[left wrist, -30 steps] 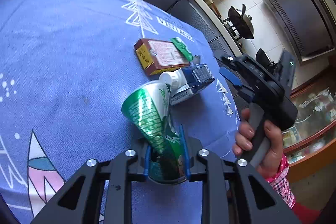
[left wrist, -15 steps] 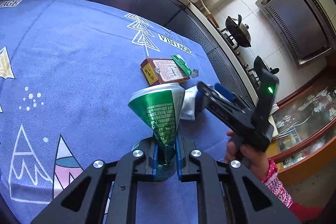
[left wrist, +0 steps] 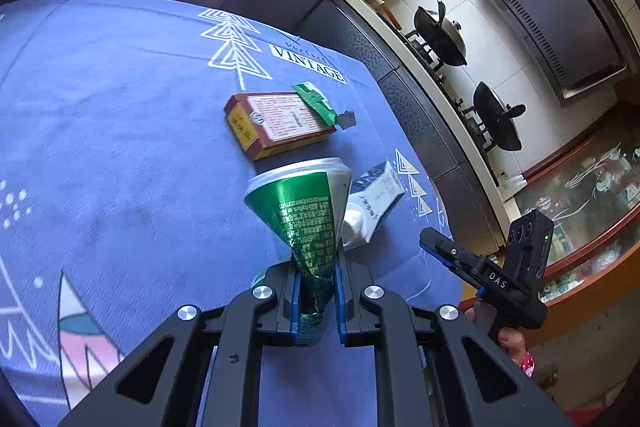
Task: Collect trash
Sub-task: 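Grasp white PURE MILK carton with right tool while left tool holds the can, then lift the can and milk carton off the table with both tools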
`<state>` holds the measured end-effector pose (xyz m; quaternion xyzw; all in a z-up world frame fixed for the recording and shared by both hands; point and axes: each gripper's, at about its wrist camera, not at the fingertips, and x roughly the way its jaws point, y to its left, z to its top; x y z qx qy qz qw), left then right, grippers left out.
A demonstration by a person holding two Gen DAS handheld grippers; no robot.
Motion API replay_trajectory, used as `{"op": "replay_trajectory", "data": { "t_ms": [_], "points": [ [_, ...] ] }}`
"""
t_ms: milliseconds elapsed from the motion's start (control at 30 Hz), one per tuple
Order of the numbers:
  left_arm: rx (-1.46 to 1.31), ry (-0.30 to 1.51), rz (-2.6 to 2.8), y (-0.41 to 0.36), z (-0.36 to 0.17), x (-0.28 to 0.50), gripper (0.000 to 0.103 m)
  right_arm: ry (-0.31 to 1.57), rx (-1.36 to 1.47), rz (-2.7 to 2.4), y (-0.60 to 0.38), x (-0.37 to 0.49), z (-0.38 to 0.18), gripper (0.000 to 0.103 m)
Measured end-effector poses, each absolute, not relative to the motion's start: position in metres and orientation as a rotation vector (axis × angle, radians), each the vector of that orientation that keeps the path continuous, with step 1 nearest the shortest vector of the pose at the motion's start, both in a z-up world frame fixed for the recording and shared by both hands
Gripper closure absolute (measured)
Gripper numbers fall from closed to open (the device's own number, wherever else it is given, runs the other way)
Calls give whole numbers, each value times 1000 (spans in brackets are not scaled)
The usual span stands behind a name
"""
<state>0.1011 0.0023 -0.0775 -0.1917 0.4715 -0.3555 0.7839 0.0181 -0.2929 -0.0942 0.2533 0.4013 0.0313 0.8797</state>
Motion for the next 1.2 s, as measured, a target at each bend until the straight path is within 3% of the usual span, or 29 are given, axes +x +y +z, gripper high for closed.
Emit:
{"op": "replay_trajectory", "data": {
  "t_ms": [200,500,967,1033,1067,1100,1200],
  "points": [
    [-369,1060,-830,-31,-79,114,90,858,610,95,-288,34,-101,39],
    [-307,1121,-1026,-94,-82,78,90,787,517,-24,-311,8,-86,37],
    [-381,1071,-793,-15,-76,74,90,770,19,66,-246,21,-106,29],
    [-379,1080,-786,-12,-78,74,90,767,-7,72,-247,24,-114,33],
    [-372,1081,-785,-14,-78,74,90,770,-10,70,-248,24,-117,45],
    [-361,1081,-785,-18,-77,73,90,762,-1,74,-250,22,-117,50],
    [-334,1069,-792,-26,-72,69,90,715,27,76,-252,6,-110,52]
  ]
}}
